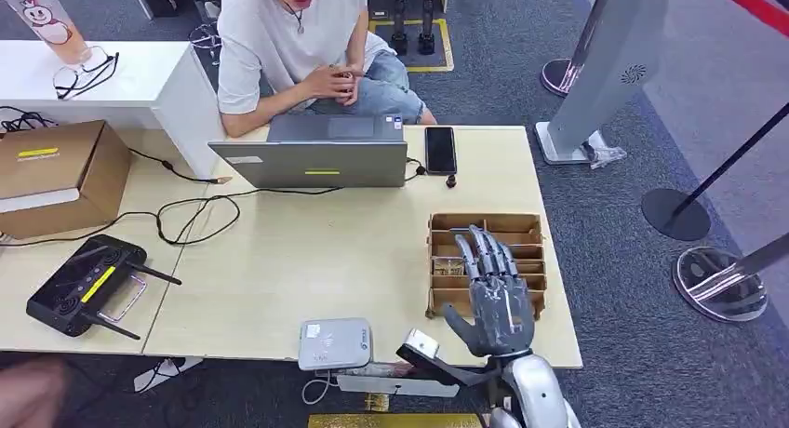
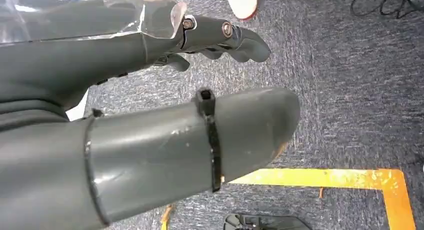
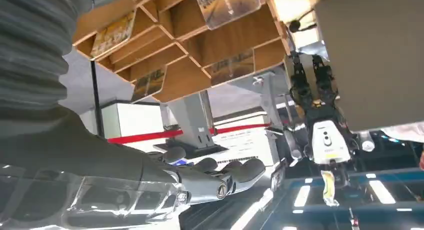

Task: Pass the card to the sensor for recognition and then transmit it.

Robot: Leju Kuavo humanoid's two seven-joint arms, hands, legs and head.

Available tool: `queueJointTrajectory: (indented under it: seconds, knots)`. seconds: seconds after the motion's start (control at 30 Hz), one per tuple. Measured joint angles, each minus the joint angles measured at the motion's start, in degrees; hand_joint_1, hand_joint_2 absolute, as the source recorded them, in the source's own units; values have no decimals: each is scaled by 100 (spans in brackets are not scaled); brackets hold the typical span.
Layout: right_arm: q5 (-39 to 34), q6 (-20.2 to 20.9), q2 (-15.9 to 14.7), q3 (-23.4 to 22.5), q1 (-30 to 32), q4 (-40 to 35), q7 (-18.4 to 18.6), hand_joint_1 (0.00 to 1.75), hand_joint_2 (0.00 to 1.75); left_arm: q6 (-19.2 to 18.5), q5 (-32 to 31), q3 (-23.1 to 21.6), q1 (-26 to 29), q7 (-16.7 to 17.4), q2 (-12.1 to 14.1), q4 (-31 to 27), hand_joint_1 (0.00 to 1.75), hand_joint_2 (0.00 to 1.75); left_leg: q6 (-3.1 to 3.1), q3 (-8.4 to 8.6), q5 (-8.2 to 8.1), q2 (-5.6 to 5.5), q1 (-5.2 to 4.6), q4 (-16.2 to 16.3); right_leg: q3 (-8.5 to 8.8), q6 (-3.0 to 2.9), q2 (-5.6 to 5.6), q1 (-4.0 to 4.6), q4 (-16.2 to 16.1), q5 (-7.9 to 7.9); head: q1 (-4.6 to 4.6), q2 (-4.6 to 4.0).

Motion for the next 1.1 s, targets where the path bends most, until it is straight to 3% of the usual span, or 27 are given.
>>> queueJointTrajectory:
  seconds: [0.77,1.1]
  knots:
    - [599,61,-151,-442,193,33,420,0,175,68,59,85,2,-79,-9,0,0,0,1,0,-1,0,0,0,0,0,0,0,-1,0,0,0]
    - [826,759,-348,-630,385,-217,476,0,175,59,70,90,3,-101,-2,0,0,0,-1,0,-2,0,-1,0,0,1,0,0,-1,0,0,0]
